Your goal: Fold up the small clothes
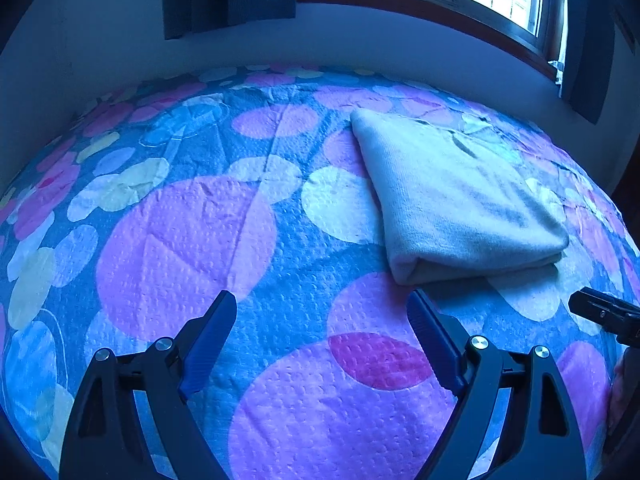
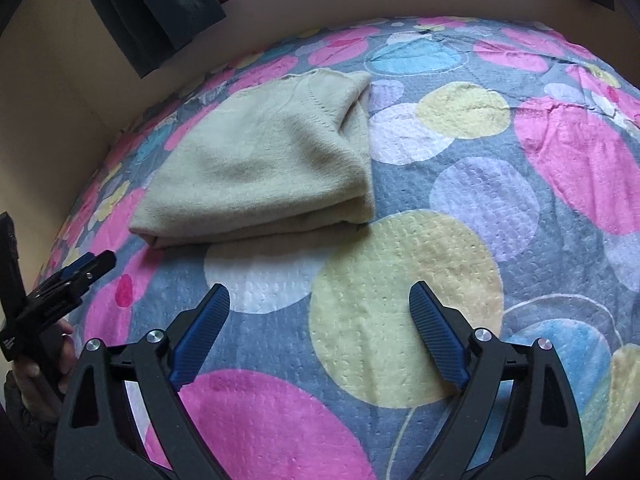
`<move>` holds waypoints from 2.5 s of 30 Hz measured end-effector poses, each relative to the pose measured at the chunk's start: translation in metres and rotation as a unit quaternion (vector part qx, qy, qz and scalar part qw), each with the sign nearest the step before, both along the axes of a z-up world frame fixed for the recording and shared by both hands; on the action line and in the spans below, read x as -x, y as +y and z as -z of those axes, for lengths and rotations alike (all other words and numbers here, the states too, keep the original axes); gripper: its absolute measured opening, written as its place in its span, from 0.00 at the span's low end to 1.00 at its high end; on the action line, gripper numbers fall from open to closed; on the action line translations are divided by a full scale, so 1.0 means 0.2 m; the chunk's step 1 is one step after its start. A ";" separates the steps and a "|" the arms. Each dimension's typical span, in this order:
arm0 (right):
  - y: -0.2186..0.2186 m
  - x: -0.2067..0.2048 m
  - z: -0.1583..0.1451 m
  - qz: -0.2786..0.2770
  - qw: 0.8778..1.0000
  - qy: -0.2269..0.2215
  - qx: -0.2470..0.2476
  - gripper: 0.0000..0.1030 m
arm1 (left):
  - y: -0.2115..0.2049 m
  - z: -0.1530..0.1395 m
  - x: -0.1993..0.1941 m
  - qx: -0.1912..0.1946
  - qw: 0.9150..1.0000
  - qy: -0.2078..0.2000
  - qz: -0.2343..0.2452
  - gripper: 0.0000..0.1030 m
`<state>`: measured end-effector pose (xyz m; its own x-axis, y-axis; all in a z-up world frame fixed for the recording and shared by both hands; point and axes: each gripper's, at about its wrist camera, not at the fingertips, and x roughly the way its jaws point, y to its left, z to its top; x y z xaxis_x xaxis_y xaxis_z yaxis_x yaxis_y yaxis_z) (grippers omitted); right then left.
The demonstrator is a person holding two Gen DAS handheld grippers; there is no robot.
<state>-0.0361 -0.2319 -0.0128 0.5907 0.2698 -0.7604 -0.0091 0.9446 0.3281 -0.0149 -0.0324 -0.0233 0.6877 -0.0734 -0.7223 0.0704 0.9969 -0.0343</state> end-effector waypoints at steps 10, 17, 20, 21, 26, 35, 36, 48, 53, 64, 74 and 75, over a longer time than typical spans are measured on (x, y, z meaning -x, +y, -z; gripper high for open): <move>-0.04 0.01 -0.01 0.024 1.000 -0.007 0.010 0.89 | 0.00 -0.02 0.02 0.000 1.000 -0.012 -0.005 0.83; -0.04 0.01 -0.03 0.025 0.999 -0.015 0.021 0.89 | 0.00 -0.03 0.02 0.000 1.000 -0.013 -0.006 0.83; -0.03 0.02 -0.03 0.024 0.999 -0.018 0.026 0.89 | 0.00 -0.03 0.02 -0.003 1.000 -0.018 -0.009 0.83; -0.03 0.02 -0.04 0.023 0.999 -0.019 0.027 0.89 | 0.00 -0.04 0.02 -0.004 1.000 -0.019 -0.010 0.83; -0.03 0.02 -0.04 0.024 0.999 -0.020 0.028 0.89 | 0.00 -0.04 0.03 -0.004 1.000 -0.023 -0.010 0.83; -0.03 0.02 -0.04 0.022 0.999 -0.020 0.028 0.89 | 0.00 -0.06 0.04 -0.013 0.999 -0.032 -0.016 0.83; -0.03 0.02 -0.04 0.022 0.999 -0.020 0.028 0.89 | 0.00 -0.06 0.04 -0.012 0.999 -0.032 -0.016 0.83; -0.03 0.02 -0.04 0.022 0.999 -0.020 0.029 0.89 | 0.01 -0.06 0.04 -0.012 0.999 -0.029 -0.024 0.83; -0.03 0.02 -0.04 0.024 0.999 -0.019 0.028 0.89 | 0.02 -0.06 0.04 -0.010 0.999 -0.029 -0.023 0.83; -0.02 0.03 -0.04 0.025 0.999 -0.018 0.028 0.89 | 0.00 -0.05 0.04 -0.018 0.999 -0.024 -0.031 0.83; -0.01 0.02 -0.03 0.026 0.999 -0.017 0.028 0.89 | 0.02 -0.04 0.04 -0.019 0.999 -0.024 -0.037 0.83; -0.01 0.02 -0.03 0.026 0.999 -0.016 0.028 0.89 | 0.02 -0.05 0.05 -0.017 0.999 -0.025 -0.036 0.83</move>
